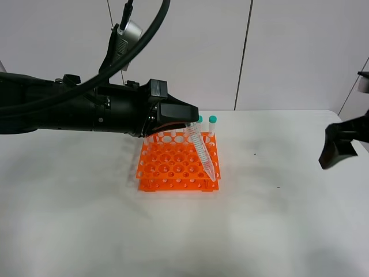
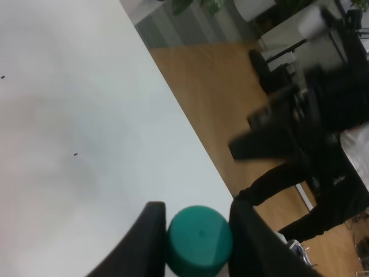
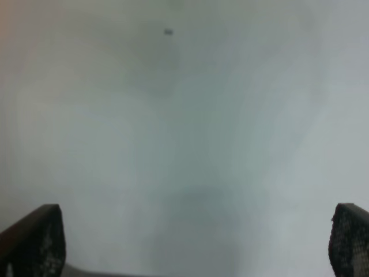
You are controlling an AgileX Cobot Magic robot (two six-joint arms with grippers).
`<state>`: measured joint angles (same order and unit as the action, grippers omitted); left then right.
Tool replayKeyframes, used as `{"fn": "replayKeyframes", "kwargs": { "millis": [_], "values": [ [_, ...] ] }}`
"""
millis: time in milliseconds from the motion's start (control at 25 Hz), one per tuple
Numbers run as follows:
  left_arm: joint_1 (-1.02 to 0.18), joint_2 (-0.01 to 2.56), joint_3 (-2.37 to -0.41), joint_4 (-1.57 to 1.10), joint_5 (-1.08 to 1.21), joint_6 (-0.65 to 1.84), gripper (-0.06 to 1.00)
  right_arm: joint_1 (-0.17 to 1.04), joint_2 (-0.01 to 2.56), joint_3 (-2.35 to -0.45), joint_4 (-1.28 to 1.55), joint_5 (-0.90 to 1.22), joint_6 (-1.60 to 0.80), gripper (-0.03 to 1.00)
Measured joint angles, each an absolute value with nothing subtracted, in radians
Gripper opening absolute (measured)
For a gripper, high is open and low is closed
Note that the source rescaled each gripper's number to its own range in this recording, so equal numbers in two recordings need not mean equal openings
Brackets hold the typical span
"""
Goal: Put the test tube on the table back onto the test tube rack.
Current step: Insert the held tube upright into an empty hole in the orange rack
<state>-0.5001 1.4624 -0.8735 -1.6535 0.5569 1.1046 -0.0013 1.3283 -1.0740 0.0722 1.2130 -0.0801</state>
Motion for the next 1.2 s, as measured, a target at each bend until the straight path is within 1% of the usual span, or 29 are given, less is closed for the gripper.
{"fn": "replayKeyframes", "kwargs": {
  "millis": [280,480,680,920,1120,1200],
  "values": [
    [-0.500,1.462,-0.874,-1.653,0.557,1.105,0.01,-0.001,0.913,-0.713,0.072,1.212,-0.076,1.00],
    [-0.500,1.462,-0.874,-1.653,0.557,1.105,0.01,-0.001,0.551,-0.534,0.072,1.053,-0.044,1.00],
    [-0.500,1.462,-0.874,-1.653,0.557,1.105,0.01,-0.001,0.318,-0.499,0.040,1.037,0.000,1.00],
    [-0.500,1.462,-0.874,-1.653,0.557,1.105,0.01,0.000,0.222,-0.499,0.031,1.035,0.000,1.00],
    [-0.500,1.462,-0.874,-1.653,0.557,1.105,0.01,0.079,0.161,-0.497,0.031,1.034,0.000,1.00],
    [-0.500,1.462,-0.874,-1.653,0.557,1.105,0.01,0.091,0.113,-0.497,0.031,1.034,0.000,1.00]
  ]
}}
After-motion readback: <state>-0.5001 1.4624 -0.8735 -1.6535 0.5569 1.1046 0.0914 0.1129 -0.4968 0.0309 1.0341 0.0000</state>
